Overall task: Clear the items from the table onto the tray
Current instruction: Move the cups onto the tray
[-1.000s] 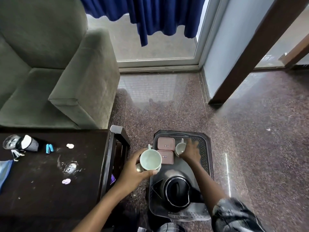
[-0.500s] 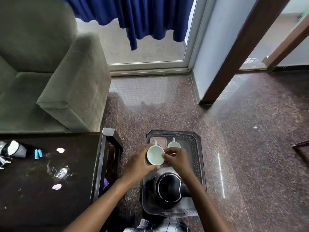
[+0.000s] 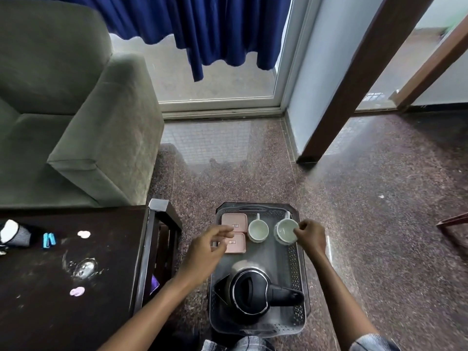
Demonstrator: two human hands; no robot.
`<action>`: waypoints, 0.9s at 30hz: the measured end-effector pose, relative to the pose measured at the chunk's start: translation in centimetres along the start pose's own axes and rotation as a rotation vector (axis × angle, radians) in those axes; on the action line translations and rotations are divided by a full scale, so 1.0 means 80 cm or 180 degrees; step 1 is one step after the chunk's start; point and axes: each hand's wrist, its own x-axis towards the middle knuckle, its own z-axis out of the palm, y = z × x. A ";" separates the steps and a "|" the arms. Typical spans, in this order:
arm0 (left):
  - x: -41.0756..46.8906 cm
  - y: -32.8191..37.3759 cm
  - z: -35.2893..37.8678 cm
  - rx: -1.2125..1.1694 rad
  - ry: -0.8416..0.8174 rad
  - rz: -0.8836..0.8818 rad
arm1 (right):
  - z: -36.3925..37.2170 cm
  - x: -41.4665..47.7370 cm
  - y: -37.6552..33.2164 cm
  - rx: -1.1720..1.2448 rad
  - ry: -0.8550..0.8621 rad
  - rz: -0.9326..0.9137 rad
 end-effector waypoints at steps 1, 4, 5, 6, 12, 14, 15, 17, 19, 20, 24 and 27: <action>-0.002 -0.001 0.001 -0.0020 0.0010 -0.0008 | 0.006 0.004 0.002 -0.0047 0.0002 0.0056; -0.008 -0.007 0.002 -0.0044 0.0029 -0.0098 | 0.026 0.014 0.004 -0.0097 -0.0038 0.0182; -0.009 -0.010 0.002 -0.0058 0.0046 -0.0134 | 0.032 0.016 0.004 -0.0112 -0.0070 0.0213; -0.010 -0.013 0.001 -0.0075 0.0066 -0.0158 | 0.037 0.019 0.004 -0.0136 -0.0099 0.0237; -0.019 -0.023 -0.010 -0.0097 0.0138 -0.0313 | 0.058 0.028 0.000 -0.0347 -0.0185 0.0313; -0.021 -0.026 -0.013 -0.0084 0.0159 -0.0355 | 0.061 0.027 -0.002 -0.0469 -0.0143 0.0279; -0.022 -0.026 -0.013 -0.0072 0.0171 -0.0363 | 0.062 0.026 -0.003 -0.0534 -0.0138 0.0258; -0.024 -0.025 -0.014 -0.0054 0.0161 -0.0356 | 0.063 0.024 -0.004 -0.0676 -0.0144 0.0220; -0.025 -0.025 -0.013 -0.0059 0.0146 -0.0348 | 0.064 0.023 -0.005 -0.0784 -0.0119 0.0171; -0.024 -0.026 -0.013 -0.0061 0.0143 -0.0360 | 0.064 0.022 -0.007 -0.0810 -0.0108 0.0155; -0.021 -0.029 -0.014 -0.0033 0.0116 -0.0419 | 0.067 0.012 -0.009 -0.0985 -0.0162 0.0051; -0.019 -0.025 -0.013 -0.0013 0.0132 -0.0392 | 0.071 0.002 -0.003 -0.0931 -0.0227 0.0071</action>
